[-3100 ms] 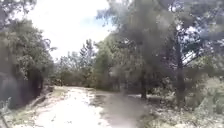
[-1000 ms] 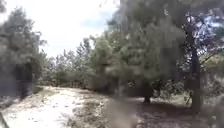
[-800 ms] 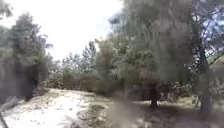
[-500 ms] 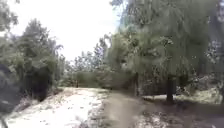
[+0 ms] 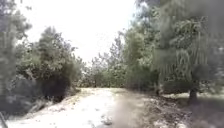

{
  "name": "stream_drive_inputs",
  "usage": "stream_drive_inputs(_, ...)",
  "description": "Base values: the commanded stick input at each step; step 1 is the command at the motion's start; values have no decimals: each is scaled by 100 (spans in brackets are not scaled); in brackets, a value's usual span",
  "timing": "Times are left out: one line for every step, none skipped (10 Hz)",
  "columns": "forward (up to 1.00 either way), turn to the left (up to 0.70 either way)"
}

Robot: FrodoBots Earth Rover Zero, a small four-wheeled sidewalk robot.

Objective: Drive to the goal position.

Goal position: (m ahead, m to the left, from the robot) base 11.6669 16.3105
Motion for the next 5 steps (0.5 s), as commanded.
stream_drive_inputs(74, 0)
stream_drive_inputs(83, 0)
stream_drive_inputs(85, 0)
stream_drive_inputs(85, 0)
stream_drive_inputs(85, 0)
